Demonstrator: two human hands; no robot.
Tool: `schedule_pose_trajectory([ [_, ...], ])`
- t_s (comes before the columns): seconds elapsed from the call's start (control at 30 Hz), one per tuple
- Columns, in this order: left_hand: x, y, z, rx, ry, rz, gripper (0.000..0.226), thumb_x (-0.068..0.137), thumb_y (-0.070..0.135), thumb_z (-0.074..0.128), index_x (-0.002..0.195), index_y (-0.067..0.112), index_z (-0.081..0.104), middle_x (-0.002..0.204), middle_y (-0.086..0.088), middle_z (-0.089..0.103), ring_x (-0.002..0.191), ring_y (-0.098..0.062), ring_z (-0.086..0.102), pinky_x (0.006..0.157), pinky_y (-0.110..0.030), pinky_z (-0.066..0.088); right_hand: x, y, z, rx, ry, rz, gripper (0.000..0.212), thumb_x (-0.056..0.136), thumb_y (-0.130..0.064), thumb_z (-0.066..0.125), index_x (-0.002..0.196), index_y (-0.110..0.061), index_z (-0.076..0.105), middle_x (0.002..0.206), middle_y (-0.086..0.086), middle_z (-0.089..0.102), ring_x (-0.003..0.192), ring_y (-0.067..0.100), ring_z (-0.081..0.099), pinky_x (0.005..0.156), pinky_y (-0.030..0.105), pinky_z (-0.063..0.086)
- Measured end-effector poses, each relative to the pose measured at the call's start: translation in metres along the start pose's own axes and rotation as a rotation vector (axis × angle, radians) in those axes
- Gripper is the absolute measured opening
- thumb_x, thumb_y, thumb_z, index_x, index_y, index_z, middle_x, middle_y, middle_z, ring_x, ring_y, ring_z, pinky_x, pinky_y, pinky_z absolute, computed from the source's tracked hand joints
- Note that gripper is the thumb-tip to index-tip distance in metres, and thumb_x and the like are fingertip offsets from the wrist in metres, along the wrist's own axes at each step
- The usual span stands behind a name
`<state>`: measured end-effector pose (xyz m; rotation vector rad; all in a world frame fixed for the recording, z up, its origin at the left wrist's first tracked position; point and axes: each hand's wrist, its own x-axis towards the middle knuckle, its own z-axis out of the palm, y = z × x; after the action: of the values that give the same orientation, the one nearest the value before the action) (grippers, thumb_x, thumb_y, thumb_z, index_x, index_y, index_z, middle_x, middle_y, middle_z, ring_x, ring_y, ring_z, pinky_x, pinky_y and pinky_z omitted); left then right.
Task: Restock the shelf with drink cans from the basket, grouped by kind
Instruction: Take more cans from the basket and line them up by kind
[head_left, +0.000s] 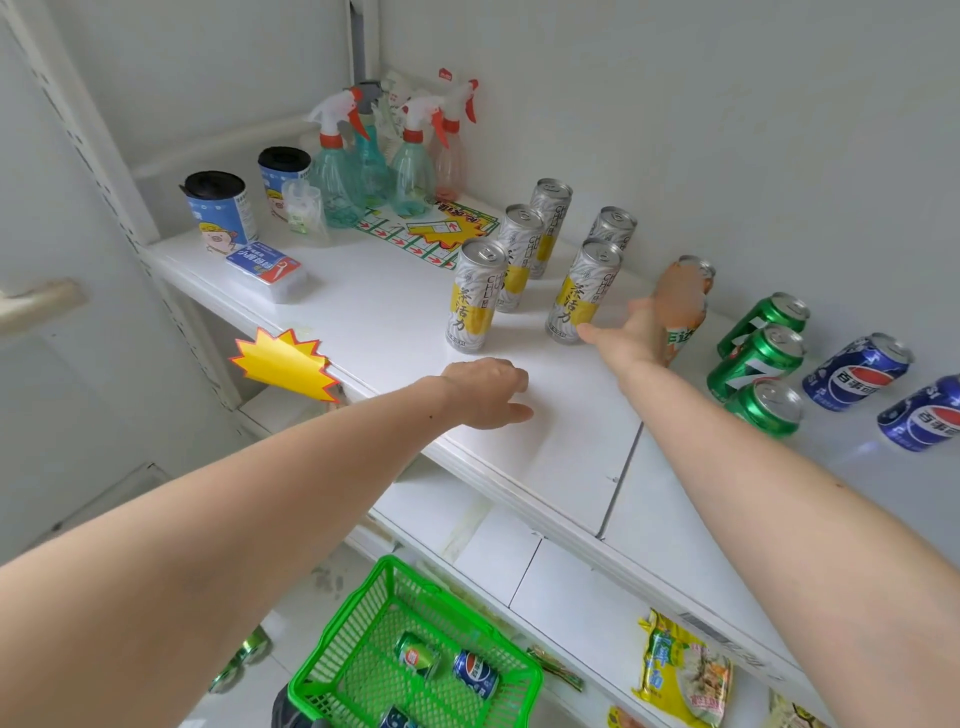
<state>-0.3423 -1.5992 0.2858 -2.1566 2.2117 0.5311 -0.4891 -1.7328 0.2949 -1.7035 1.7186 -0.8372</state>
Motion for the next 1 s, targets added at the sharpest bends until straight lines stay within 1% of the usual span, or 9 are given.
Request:
schedule_pose_trajectory([
  [0.1, -0.011, 0.002, 0.000, -0.036, 0.075, -0.043, 0.046, 0.095, 0.048, 0.047, 0.133, 0.022, 0.047, 0.134, 0.001, 0.048, 0.122, -0.022, 0.048, 0.084, -0.035, 0.041, -0.021, 0.007, 0.003, 0.046, 0.028, -0.028, 0.058, 0.076, -0.031, 0.081, 0.123, -0.013, 0.053, 0.116, 0.005, 0.062, 0.107, 0.025, 0.060, 0.086, 0.030, 0.046],
  [0.17, -0.020, 0.001, 0.000, -0.057, 0.115, -0.072, 0.045, 0.095, 0.047, 0.048, 0.132, 0.022, 0.048, 0.132, 0.000, 0.049, 0.122, -0.023, 0.049, 0.084, -0.034, 0.040, -0.034, 0.011, 0.004, 0.060, 0.017, -0.039, 0.047, 0.077, -0.031, 0.080, 0.115, -0.017, 0.056, 0.105, 0.001, 0.063, 0.102, 0.025, 0.062, 0.089, 0.036, 0.050],
  [0.23, -0.031, -0.002, 0.001, -0.071, 0.137, -0.097, 0.043, 0.095, 0.046, 0.048, 0.131, 0.022, 0.049, 0.132, 0.000, 0.049, 0.123, -0.022, 0.048, 0.086, -0.033, 0.041, -0.047, 0.013, 0.005, 0.083, 0.009, -0.037, 0.040, 0.076, -0.030, 0.079, 0.108, -0.021, 0.057, 0.103, 0.001, 0.064, 0.102, 0.026, 0.063, 0.092, 0.042, 0.051],
  [0.33, -0.047, -0.006, 0.006, -0.085, 0.159, -0.115, 0.042, 0.094, 0.046, 0.050, 0.129, 0.023, 0.050, 0.130, 0.000, 0.049, 0.123, -0.021, 0.048, 0.087, -0.033, 0.041, -0.072, 0.016, 0.005, 0.105, -0.008, -0.028, 0.038, 0.077, -0.027, 0.079, 0.110, -0.018, 0.061, 0.110, 0.004, 0.066, 0.102, 0.025, 0.064, 0.094, 0.042, 0.051],
  [0.43, -0.064, -0.013, 0.011, -0.097, 0.193, -0.108, 0.039, 0.094, 0.045, 0.051, 0.126, 0.023, 0.052, 0.129, 0.000, 0.050, 0.121, -0.021, 0.048, 0.085, -0.033, 0.041, -0.100, 0.018, 0.007, 0.112, -0.019, -0.033, 0.038, 0.079, -0.027, 0.077, 0.112, -0.014, 0.062, 0.113, 0.004, 0.066, 0.097, 0.023, 0.065, 0.092, 0.043, 0.052],
  [0.6, -0.099, -0.027, 0.026, -0.137, 0.326, -0.066, 0.035, 0.094, 0.039, 0.053, 0.123, 0.021, 0.055, 0.127, 0.001, 0.051, 0.116, -0.021, 0.053, 0.081, -0.033, 0.044, -0.153, 0.019, 0.017, 0.184, 0.001, -0.037, 0.037, 0.081, -0.025, 0.076, 0.113, -0.014, 0.062, 0.107, 0.001, 0.065, 0.078, 0.011, 0.061, 0.086, 0.044, 0.056],
  [0.73, -0.138, -0.049, 0.049, -0.175, 0.403, -0.050, 0.032, 0.093, 0.036, 0.054, 0.120, 0.020, 0.056, 0.125, 0.000, 0.053, 0.111, -0.022, 0.056, 0.077, -0.033, 0.044, -0.202, 0.021, 0.037, 0.227, 0.025, -0.036, 0.033, 0.085, -0.026, 0.073, 0.113, -0.014, 0.060, 0.104, 0.000, 0.066, 0.077, 0.009, 0.061, 0.085, 0.044, 0.056],
  [0.87, -0.176, -0.077, 0.087, -0.165, 0.444, -0.012, 0.027, 0.093, 0.032, 0.053, 0.114, 0.015, 0.058, 0.119, -0.004, 0.054, 0.107, -0.026, 0.056, 0.074, -0.037, 0.050, -0.255, 0.032, 0.064, 0.263, 0.040, -0.083, 0.029, 0.086, -0.023, 0.071, 0.111, -0.013, 0.059, 0.093, -0.004, 0.064, 0.073, 0.008, 0.061, 0.081, 0.037, 0.055],
  [1.0, -0.198, -0.094, 0.130, -0.197, 0.386, -0.027, 0.028, 0.093, 0.032, 0.054, 0.116, 0.016, 0.057, 0.121, -0.003, 0.052, 0.105, -0.024, 0.059, 0.074, -0.040, 0.052, -0.298, 0.061, 0.091, 0.240, -0.027, -0.166, 0.028, 0.088, -0.018, 0.071, 0.111, -0.008, 0.060, 0.091, 0.001, 0.065, 0.073, 0.007, 0.060, 0.074, 0.018, 0.049],
])
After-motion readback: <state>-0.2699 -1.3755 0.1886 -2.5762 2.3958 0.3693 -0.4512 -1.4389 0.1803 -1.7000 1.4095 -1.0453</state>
